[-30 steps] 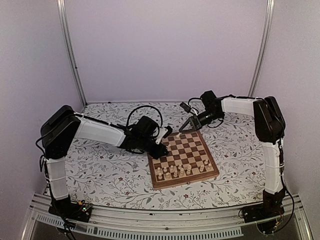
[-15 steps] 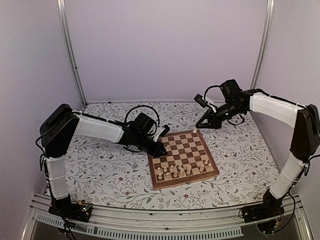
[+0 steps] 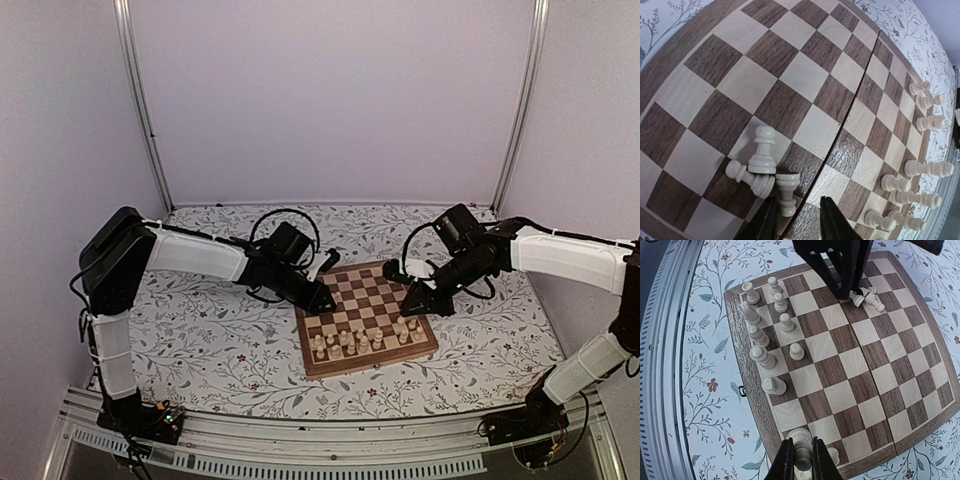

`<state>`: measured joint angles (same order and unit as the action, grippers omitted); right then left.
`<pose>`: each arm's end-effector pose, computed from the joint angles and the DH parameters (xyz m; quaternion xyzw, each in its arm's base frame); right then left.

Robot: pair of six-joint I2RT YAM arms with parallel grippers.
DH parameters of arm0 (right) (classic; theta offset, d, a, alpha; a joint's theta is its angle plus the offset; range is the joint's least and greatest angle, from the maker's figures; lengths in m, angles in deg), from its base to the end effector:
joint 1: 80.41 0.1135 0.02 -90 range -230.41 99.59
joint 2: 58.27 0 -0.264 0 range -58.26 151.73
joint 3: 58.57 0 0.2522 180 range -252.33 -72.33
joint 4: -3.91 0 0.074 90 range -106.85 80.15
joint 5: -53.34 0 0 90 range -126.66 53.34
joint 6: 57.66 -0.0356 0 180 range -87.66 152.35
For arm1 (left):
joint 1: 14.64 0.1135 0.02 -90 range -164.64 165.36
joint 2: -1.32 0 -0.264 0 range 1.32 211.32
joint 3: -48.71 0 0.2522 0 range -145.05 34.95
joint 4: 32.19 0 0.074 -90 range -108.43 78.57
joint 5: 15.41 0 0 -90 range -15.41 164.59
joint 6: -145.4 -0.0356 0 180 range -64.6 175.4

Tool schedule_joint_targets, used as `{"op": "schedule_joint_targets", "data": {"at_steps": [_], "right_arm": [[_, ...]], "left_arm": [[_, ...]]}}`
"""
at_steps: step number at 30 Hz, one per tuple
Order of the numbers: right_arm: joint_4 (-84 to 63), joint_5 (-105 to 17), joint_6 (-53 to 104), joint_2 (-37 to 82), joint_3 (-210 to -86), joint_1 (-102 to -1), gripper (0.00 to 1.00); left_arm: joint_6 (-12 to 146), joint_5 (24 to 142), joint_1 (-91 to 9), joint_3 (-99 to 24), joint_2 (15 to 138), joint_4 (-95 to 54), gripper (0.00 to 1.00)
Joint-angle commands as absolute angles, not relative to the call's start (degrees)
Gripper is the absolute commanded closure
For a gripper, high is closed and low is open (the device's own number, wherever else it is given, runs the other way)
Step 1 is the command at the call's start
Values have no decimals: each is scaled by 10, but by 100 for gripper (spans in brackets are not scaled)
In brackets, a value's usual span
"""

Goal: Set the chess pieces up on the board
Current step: Place the chess piece on the chessboard.

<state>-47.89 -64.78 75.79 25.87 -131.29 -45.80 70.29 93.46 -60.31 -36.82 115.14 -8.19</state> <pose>0.2273 0.1772 0.2321 -0.6380 0.6976 0.2183 0.2422 0.2815 -0.3046 0.1503 0.2988 0.8860 -0.2947 0.1971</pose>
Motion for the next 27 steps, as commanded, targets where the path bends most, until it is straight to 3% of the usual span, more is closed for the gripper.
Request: {"op": "schedule_joint_targets", "data": {"at_steps": [1,27], "right_arm": [[-446,-618,773,242,-1304,-430,92],[-435,-599,785,306,-1283,-372,92]], "left_arm": [[690,937,-601,-394,1112,-35,67],[659,890,-589,-403,1094,-8,66]]}}
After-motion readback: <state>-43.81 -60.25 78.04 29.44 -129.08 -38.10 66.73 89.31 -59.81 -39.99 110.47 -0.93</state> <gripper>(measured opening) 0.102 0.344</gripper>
